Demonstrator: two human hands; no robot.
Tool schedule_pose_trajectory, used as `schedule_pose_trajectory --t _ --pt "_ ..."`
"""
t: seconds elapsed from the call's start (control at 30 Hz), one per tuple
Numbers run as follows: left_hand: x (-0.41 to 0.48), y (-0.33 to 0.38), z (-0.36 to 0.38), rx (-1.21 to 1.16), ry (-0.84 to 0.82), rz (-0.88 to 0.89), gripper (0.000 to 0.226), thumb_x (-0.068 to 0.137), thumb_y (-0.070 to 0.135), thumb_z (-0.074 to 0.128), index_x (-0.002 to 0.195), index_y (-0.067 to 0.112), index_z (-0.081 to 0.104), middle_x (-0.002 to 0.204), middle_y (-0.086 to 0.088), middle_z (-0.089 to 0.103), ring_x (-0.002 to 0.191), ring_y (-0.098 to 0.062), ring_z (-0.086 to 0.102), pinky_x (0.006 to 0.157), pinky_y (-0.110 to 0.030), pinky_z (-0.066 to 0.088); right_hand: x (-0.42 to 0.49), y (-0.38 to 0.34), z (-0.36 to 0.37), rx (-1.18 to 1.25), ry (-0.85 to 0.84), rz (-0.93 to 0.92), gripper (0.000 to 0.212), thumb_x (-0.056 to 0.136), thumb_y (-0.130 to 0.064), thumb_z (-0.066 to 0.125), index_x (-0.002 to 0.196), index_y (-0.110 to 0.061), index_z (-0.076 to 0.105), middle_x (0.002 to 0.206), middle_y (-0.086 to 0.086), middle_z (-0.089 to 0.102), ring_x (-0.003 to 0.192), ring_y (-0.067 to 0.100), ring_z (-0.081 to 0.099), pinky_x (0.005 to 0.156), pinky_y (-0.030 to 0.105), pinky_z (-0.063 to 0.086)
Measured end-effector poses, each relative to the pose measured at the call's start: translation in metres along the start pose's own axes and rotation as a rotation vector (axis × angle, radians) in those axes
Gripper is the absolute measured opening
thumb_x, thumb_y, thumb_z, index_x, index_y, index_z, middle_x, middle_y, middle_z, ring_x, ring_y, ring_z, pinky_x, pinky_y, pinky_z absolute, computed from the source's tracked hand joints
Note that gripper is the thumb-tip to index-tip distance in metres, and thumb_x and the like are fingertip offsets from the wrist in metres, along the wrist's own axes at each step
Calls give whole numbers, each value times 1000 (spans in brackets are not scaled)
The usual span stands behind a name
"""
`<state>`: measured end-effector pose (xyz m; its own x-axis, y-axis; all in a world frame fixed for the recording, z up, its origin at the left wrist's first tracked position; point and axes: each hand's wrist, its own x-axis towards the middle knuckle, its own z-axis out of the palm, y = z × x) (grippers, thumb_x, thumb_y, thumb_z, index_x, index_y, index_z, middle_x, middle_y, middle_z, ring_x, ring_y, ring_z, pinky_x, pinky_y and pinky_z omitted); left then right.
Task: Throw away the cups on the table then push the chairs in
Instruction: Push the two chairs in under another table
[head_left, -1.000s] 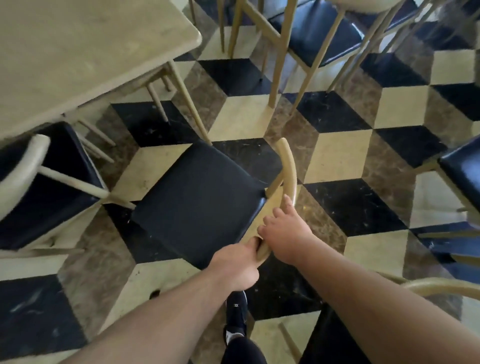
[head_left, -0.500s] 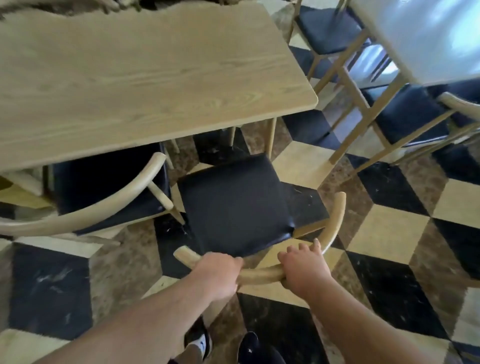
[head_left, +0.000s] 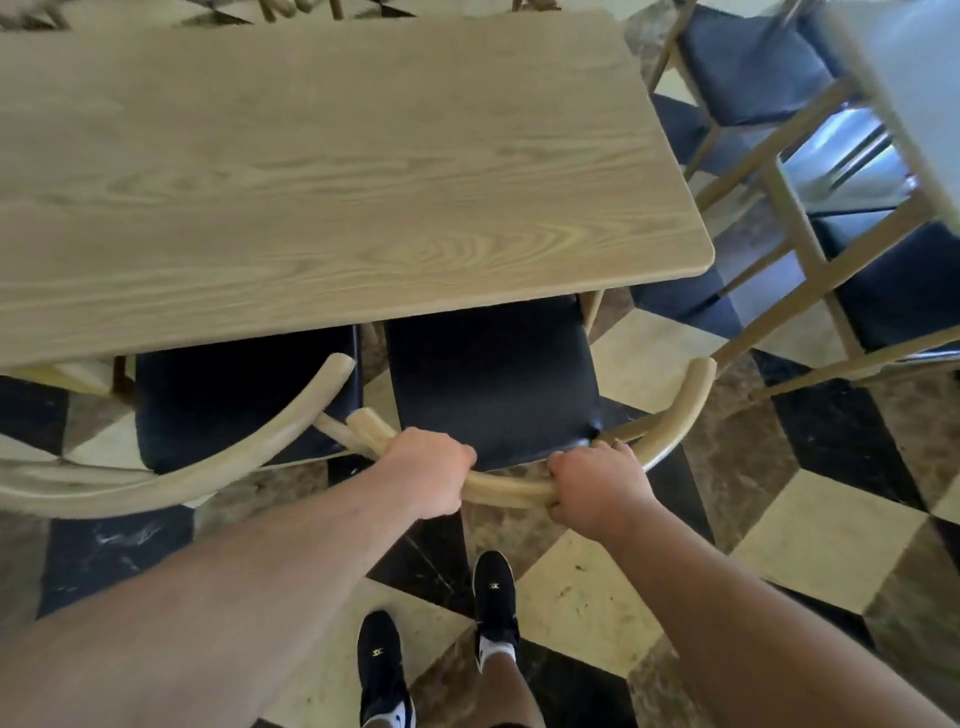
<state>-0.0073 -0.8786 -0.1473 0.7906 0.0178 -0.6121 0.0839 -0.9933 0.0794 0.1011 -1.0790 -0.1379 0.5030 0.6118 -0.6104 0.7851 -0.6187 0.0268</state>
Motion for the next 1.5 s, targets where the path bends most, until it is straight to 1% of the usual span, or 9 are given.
schedule_pose_trajectory --t 0.33,0.47,0.63,0.87,0.97,1.2,1.33,1.4,1.5 --pt "51 -31 -36 41 -70 -76 14 94 23 68 105 29 63 80 5 59 68 -17 53 73 -41 43 70 28 -37 -57 4 -170 31 92 -42 69 120 -28 67 114 -3 70 110 27 62 102 49 44" --pt "59 -38 -33 7 -83 -20 10 95 26 65 104 31 65 76 9 57 67 -15 52 78 -44 42 82 37 -33 30 -75 -217 13 90 -32 63 103 -29 65 88 -8 62 80 20 62 74 42 57" --pt "60 -50 -33 -76 -129 40 30 91 20 61 117 33 69 80 9 65 75 -19 61 89 -49 54 91 46 -31 1 -116 -354 8 86 -37 55 92 -31 55 76 -11 50 70 21 55 62 37 42" --pt "58 -51 -34 -43 -111 92 19 89 27 63 106 33 67 76 11 59 70 -16 56 64 -40 38 89 44 -40 -1 -150 -333 13 85 -43 55 95 -35 57 77 -14 50 75 19 56 66 37 46" --pt "56 -45 -33 37 -2 76 26 92 35 68 117 26 67 95 3 61 91 -23 53 79 -46 37 84 37 -46 -7 -166 -271 18 88 -46 61 101 -34 59 84 -12 55 82 20 57 72 38 50" --pt "0 -105 -3 -9 403 -181 95 86 44 82 159 13 30 164 -15 35 145 -37 38 120 -59 34 81 -18 -66 50 -156 -179 26 86 -44 67 108 -33 60 88 -11 59 82 16 61 75 36 55" --pt "-32 -161 32 -273 415 -435 84 87 41 80 153 14 36 140 -13 53 101 -33 66 78 -46 56 104 -96 -71 244 -42 -217 32 100 -35 62 125 -26 44 91 -4 59 76 24 62 61 41 50" --pt "-33 -172 44 -373 359 -483 63 92 41 73 142 21 40 111 -3 62 67 -21 59 52 -36 43 117 -125 -67 283 52 -184 28 105 -35 58 123 -25 39 85 -4 57 64 22 56 51 37 43" --pt "-23 -179 48 -449 303 -461 38 97 44 65 120 28 39 80 10 50 57 -12 47 44 -32 31 126 -134 -60 261 111 -137 24 104 -36 57 112 -28 36 77 -7 53 57 19 53 47 37 41"
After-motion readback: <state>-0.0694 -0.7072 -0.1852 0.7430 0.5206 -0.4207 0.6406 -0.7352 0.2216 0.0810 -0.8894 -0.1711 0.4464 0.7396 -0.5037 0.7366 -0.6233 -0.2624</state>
